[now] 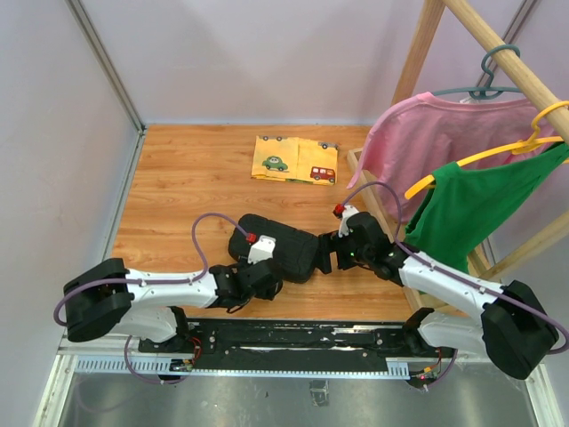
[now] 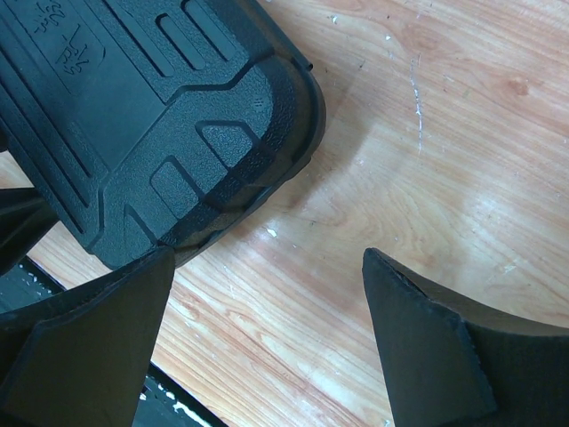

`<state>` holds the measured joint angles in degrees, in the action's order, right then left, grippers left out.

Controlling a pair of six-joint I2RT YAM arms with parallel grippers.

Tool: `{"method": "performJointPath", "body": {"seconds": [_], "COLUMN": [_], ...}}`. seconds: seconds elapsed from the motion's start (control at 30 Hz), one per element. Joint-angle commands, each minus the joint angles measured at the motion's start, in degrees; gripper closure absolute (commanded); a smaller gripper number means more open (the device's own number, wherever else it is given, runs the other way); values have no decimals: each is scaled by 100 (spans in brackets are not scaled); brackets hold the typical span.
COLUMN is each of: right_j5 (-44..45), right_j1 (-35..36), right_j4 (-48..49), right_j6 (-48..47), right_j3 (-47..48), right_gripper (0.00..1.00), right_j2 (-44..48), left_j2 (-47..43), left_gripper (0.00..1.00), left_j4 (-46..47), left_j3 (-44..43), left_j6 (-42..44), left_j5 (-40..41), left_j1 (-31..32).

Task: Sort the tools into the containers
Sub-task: Close the storage box at the center of the board.

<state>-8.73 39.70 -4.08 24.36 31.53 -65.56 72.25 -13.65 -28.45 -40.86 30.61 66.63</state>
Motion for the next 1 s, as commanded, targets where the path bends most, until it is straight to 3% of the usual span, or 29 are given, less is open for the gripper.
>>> {"method": "performJointPath", "body": {"seconds": [0.0,0.37,0.63,0.87,0.97], "right_j5": [-67,-24,640,1769,1672], "right_j1": [-86,-87,-86,-90,-77], "right_j4": [117,140,360,1122,1889], "right_j6": [-56,-41,134,418,190], "right_j3": [-24,-59,-389,-949,-1370], "right_gripper": [12,12,9,7,7], "right_j2": [-53,-58,779,1599,1960], "left_j2": [213,136,-315,-474,-517], "left_gripper": [36,57,60,60,60], "left_j4": [-195,-346,-541,-695,-789], "left_j3": [-255,-214,-348,-479,-557], "left_j6": [60,-108,8,34,43], "left_j5": [142,48,117,77,62], "left_j1": [67,87,84,83,85]}}
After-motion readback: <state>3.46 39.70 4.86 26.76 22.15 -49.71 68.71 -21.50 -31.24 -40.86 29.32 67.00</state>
